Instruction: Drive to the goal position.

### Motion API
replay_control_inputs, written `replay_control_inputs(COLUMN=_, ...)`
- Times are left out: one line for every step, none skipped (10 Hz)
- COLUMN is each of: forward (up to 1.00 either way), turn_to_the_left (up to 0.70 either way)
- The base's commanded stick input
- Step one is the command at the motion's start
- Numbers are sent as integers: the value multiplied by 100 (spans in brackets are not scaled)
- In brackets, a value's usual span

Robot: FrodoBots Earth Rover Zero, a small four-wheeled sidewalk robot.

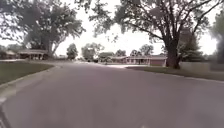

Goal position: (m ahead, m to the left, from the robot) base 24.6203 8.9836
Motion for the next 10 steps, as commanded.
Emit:
replay_control_inputs(forward=70, turn_to_the_left=35)
replay_control_inputs(forward=70, turn_to_the_left=35)
replay_control_inputs(forward=70, turn_to_the_left=35)
replay_control_inputs(forward=70, turn_to_the_left=35)
replay_control_inputs(forward=70, turn_to_the_left=35)
replay_control_inputs(forward=70, turn_to_the_left=35)
replay_control_inputs(forward=70, turn_to_the_left=21)
replay_control_inputs(forward=70, turn_to_the_left=0)
replay_control_inputs(forward=70, turn_to_the_left=0)
replay_control_inputs(forward=70, turn_to_the_left=0)
